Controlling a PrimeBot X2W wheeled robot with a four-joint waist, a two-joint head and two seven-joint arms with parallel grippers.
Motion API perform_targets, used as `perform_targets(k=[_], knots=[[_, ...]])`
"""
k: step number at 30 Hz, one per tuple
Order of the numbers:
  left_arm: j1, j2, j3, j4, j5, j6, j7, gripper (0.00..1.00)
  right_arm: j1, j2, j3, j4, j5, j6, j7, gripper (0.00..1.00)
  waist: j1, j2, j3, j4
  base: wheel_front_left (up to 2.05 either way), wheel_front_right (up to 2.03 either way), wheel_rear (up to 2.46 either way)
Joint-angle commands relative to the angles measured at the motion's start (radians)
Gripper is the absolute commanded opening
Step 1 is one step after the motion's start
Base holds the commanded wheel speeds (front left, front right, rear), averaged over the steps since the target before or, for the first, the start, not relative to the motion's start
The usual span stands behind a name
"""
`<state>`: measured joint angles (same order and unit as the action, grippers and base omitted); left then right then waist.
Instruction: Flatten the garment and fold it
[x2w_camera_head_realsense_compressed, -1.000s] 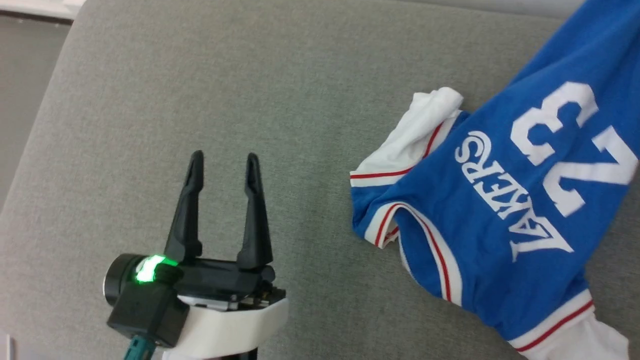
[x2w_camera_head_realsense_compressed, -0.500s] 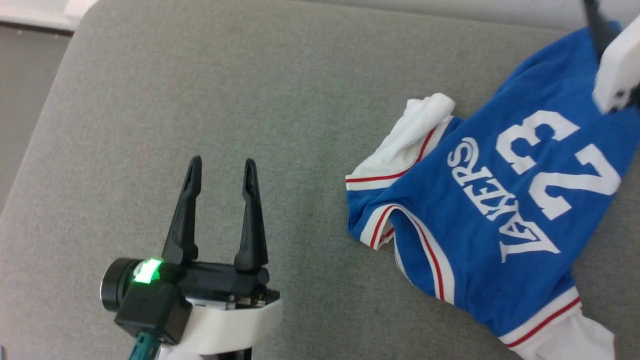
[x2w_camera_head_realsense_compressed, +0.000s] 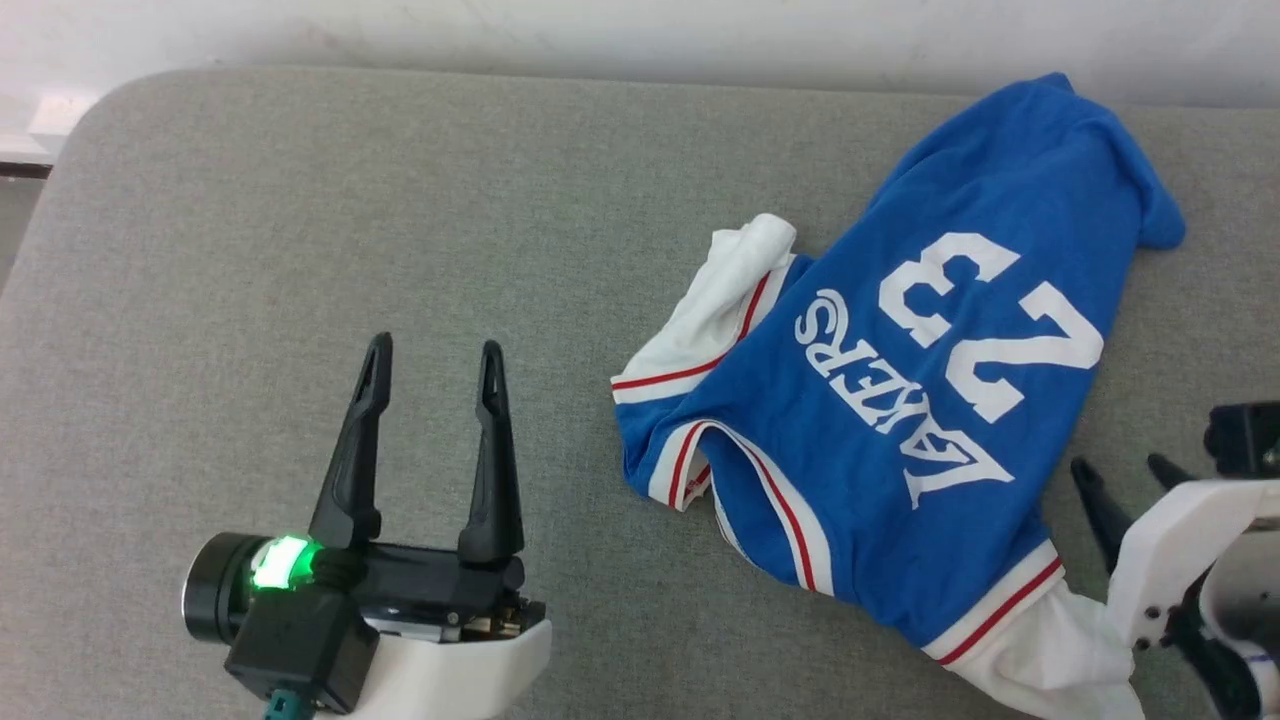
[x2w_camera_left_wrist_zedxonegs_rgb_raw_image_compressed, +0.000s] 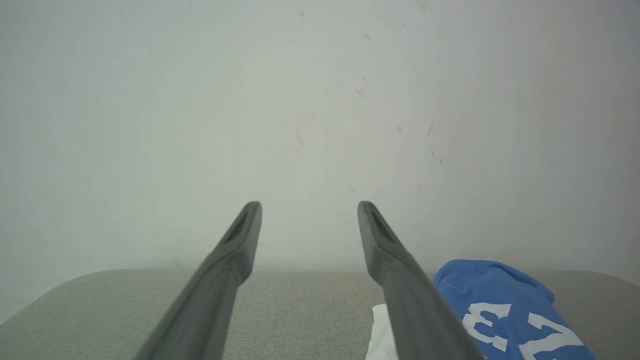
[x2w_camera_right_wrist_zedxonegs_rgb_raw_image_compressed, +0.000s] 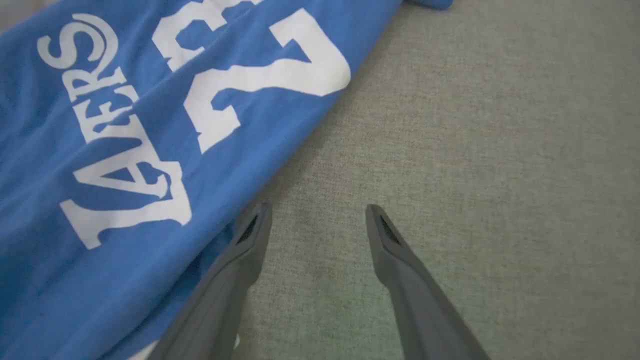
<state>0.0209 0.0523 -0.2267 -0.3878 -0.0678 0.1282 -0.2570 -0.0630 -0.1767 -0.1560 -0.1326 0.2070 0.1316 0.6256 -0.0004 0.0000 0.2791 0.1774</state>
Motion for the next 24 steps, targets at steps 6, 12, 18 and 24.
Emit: perform_targets(k=[6,12,18,24], knots=[[-0.025,-0.002,-0.017,0.004,0.007,-0.008,-0.005,1.0,0.03,0.058,0.02,0.01,-0.055,-0.001,-0.026,1.0,0.0004,0.0,0.057,0.033,0.0,0.0,0.0],[-0.037,-0.002,-0.026,0.013,0.001,-0.001,-0.005,1.0,0.01,0.057,0.036,0.075,-0.102,-0.001,-0.051,0.0,0.0004,0.0,0.074,0.052,0.0,0.0,0.0],[-0.038,-0.002,-0.027,0.023,-0.005,0.008,-0.005,1.0,-0.01,0.062,0.02,0.082,-0.113,-0.001,-0.092,0.0,0.0004,0.0,0.058,0.044,0.0,0.0,0.0],[-0.027,-0.002,-0.032,0.032,-0.011,0.015,-0.005,1.0,-0.039,0.037,-0.036,0.008,-0.099,-0.001,-0.107,0.0,0.0004,0.0,0.01,0.029,0.0,0.0,0.0]])
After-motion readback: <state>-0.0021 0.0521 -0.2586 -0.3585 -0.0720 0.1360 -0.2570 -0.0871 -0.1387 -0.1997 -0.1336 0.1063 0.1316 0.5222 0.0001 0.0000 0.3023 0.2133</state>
